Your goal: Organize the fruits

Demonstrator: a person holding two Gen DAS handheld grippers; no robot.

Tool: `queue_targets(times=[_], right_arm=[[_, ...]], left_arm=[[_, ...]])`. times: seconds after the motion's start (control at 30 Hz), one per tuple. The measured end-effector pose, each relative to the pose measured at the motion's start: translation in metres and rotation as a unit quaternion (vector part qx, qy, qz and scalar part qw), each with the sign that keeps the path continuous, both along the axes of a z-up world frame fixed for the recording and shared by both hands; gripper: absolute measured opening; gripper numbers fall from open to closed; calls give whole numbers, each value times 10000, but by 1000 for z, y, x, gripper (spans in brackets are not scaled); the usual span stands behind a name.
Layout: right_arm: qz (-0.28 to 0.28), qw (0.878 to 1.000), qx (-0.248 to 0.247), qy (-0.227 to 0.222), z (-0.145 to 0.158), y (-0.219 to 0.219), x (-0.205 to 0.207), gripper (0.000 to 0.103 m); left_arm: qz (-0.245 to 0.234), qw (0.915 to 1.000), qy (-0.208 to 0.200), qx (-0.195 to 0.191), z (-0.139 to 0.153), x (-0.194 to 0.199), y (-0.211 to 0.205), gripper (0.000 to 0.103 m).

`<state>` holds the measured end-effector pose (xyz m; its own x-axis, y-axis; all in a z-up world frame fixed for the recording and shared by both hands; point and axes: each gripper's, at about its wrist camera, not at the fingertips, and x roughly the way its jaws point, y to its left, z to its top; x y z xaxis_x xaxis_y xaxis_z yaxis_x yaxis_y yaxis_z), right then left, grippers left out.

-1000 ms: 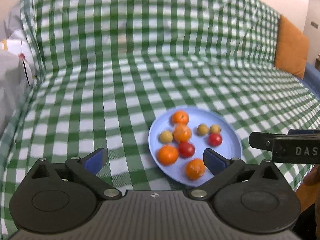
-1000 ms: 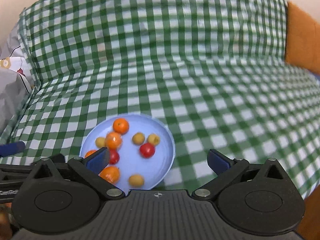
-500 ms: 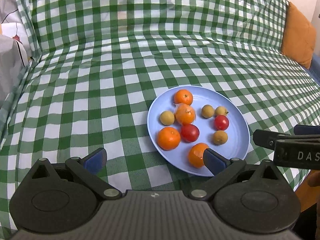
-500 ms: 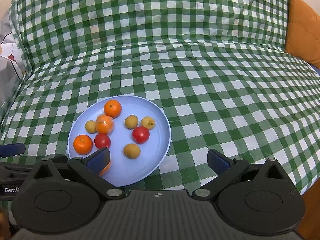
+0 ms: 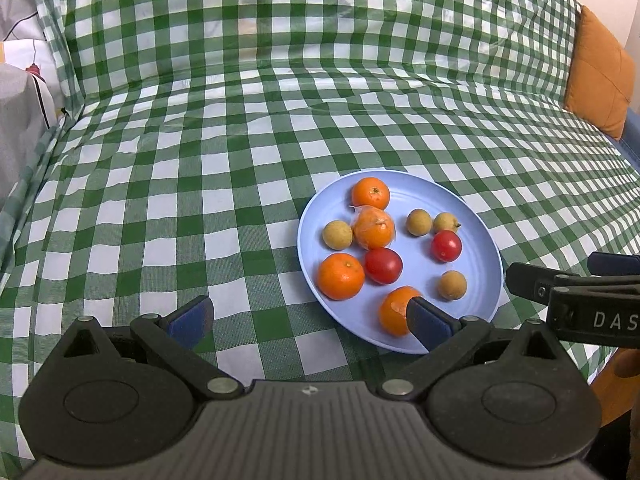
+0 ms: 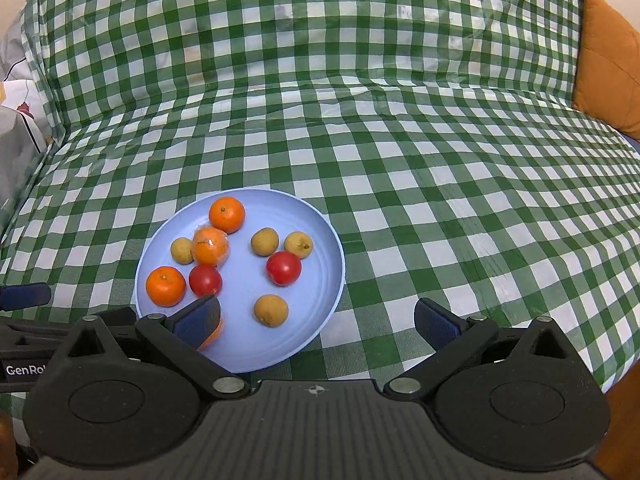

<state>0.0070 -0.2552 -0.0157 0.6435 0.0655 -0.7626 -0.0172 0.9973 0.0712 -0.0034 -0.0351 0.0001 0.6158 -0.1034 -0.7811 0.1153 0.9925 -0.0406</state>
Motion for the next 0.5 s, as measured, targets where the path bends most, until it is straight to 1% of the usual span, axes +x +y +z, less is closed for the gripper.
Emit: queue_targets(times=[0.5], right_arm=[[47, 10000, -19, 33, -1, -4, 4, 102]], left_arm=[[33, 10000, 67, 9, -4, 2, -1, 102]])
